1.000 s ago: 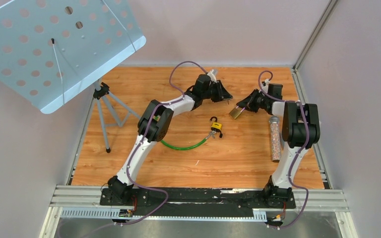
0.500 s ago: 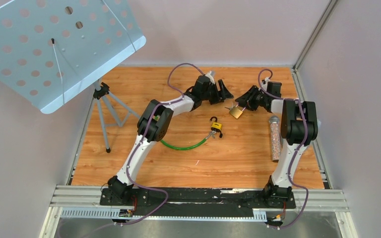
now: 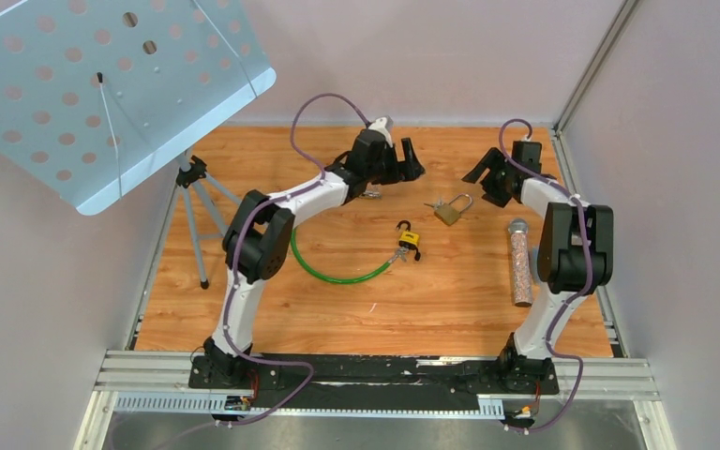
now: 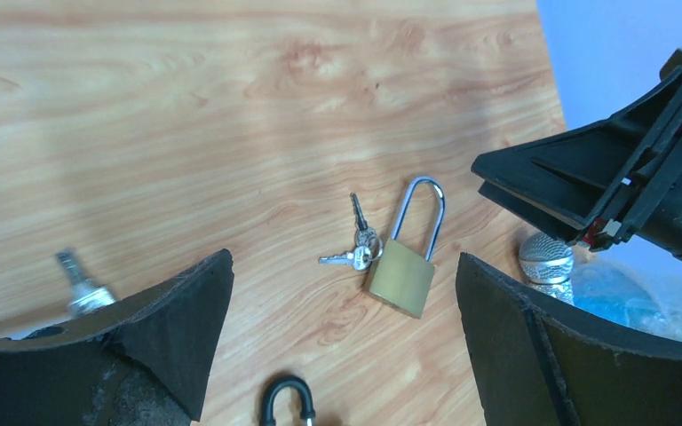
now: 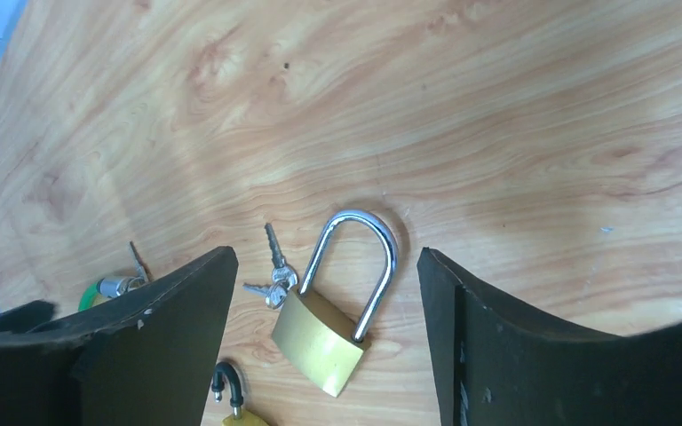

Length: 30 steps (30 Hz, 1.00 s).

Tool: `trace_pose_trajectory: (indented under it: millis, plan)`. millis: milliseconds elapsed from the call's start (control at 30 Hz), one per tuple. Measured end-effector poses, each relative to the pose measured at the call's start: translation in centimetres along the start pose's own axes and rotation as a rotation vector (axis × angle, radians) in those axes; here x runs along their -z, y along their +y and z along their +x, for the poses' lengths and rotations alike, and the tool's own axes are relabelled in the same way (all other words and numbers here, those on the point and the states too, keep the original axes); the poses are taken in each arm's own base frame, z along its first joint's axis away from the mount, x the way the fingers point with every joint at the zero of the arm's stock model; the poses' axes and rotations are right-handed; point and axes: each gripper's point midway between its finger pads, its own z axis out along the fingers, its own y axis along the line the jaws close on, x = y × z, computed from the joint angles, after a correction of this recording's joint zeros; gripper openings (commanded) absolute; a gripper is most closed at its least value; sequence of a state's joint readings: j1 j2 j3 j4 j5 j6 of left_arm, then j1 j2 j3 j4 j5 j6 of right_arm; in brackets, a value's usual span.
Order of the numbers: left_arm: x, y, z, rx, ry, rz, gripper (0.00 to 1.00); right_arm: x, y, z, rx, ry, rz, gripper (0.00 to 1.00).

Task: Lock with the key
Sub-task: Place the key at the center of the board, then pick up the lock from the center of the board.

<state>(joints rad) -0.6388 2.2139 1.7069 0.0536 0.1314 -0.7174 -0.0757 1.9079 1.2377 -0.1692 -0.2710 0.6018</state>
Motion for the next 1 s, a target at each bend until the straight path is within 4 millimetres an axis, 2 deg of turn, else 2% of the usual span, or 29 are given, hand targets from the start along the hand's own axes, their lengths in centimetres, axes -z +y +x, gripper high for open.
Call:
trace_pose_trajectory:
  millis: [133, 233, 333, 433, 500, 567, 667, 800, 1000]
  plan:
    - [3.8, -0.9, -3.5, -0.056, -0.079, -0.031, 1.0, 2.4, 1.2, -1.2, 0.055, -0.05, -0.002, 0.75]
    - [7.4, -0.2, -4.9, -0.094, -0.131, -0.089, 1.0, 4.3, 2.7, -0.6, 0.103, -0.082, -0.011, 0.76]
    - [10.4, 1.2, -4.6, -0.13, -0.145, -0.152, 1.0, 5.3, 5.5, 2.7, 0.191, -0.066, -0.027, 0.78]
    - [13.0, 2.9, -3.4, -0.163, -0.126, -0.205, 1.0, 4.9, 8.4, 7.9, 0.312, 0.002, -0.033, 0.8]
    - [14.2, 3.9, -2.3, -0.176, -0.108, -0.231, 1.0, 4.6, 9.3, 11.7, 0.381, 0.059, -0.012, 0.8]
    - [15.2, 4.7, -1.2, -0.184, -0.084, -0.25, 1.0, 4.3, 9.3, 14.8, 0.432, 0.11, 0.027, 0.8]
    - [16.8, 6.0, 0.6, -0.187, -0.05, -0.282, 1.0, 3.8, 8.0, 17.3, 0.473, 0.155, 0.124, 0.79]
    - [18.3, 6.7, 1.6, -0.189, -0.043, -0.302, 1.0, 2.8, 6.6, 18.6, 0.487, 0.183, 0.252, 0.75]
    - [19.8, 7.1, 1.2, -0.192, -0.083, -0.332, 1.0, 2.4, 5.9, 19.7, 0.489, 0.194, 0.359, 0.68]
